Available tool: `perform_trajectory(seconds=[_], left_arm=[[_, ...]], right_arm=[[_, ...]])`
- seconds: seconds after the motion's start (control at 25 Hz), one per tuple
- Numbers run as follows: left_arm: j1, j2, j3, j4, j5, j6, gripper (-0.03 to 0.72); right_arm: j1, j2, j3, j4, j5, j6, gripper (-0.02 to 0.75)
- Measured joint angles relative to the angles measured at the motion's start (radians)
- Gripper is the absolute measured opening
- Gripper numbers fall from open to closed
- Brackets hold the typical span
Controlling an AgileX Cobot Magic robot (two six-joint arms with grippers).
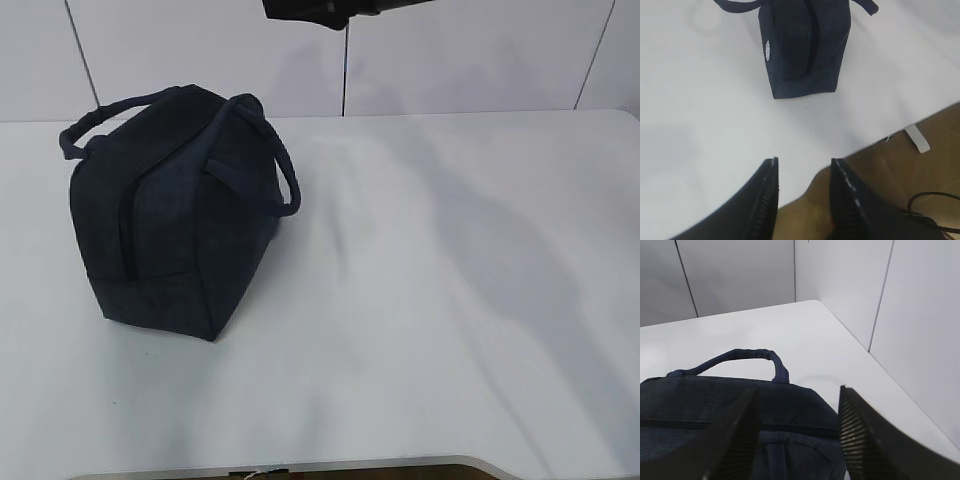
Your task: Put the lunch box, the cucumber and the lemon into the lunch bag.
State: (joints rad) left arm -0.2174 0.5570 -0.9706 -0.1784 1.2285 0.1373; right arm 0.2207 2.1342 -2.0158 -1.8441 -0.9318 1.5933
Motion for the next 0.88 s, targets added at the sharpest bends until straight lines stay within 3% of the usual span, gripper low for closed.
perform_trajectory(seconds=[0.56,0.88], left_arm=[[0.000,-0.459,0.307,0.000,-0.007,0.000,0.244],[0.000,-0.541,0.421,0.002,-0.008,0.000,0.242]], right_arm=[[0.000,0.000,0.000,0.000,-0.007,0.006,0.407],[0.000,0.000,0.000,0.000,-0.013,0.009,0.407]])
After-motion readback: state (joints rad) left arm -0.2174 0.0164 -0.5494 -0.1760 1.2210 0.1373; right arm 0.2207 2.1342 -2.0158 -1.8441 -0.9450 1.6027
